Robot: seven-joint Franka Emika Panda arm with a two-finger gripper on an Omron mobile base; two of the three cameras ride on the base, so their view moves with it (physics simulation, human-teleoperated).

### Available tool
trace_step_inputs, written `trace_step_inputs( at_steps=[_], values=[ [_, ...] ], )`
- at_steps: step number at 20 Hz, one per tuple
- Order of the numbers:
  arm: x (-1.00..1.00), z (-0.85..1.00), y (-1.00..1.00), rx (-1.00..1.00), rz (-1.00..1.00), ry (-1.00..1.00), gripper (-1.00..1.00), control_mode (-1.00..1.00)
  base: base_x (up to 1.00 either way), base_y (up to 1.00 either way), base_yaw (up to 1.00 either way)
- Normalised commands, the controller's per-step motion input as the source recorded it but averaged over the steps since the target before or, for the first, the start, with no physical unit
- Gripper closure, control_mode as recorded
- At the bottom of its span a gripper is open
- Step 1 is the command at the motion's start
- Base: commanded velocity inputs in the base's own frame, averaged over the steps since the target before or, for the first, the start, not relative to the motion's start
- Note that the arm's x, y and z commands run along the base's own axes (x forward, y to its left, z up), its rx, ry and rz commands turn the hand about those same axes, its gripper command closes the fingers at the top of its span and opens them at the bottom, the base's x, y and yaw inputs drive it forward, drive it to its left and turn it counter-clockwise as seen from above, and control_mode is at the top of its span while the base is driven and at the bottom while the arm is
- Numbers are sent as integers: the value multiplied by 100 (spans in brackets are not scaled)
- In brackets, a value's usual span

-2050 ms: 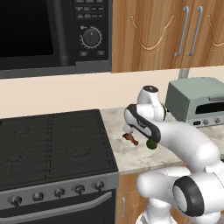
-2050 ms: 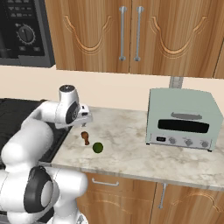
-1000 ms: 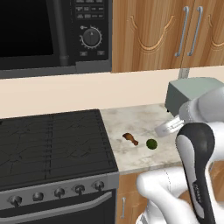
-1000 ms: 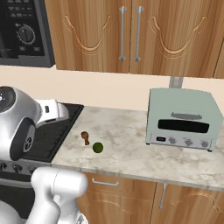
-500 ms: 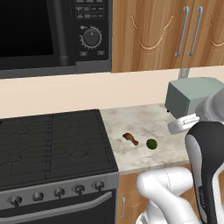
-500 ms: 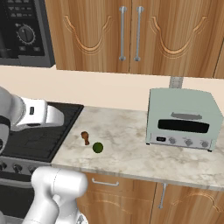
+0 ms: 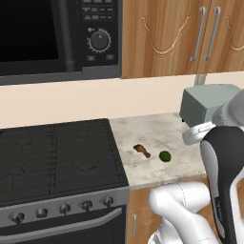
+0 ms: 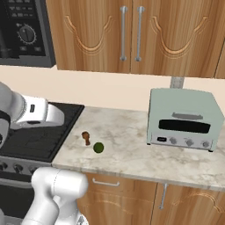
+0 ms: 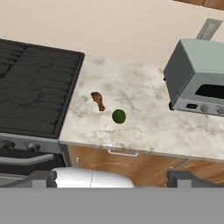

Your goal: Open the fridge, remove the peach, lime, and chicken drumstick, and place them on any counter.

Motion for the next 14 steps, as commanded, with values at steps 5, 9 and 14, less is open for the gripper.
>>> trace_step_inputs(
  at_steps=[5,9,14],
  values=[
    [0,0,0,0,0,0,-100,100,-96,-30,0],
    [0,0,0,0,0,0,-100,100,-100,-18,-29],
    [0,0,0,0,0,0,-100,100,-80,-5,-70]
  ],
)
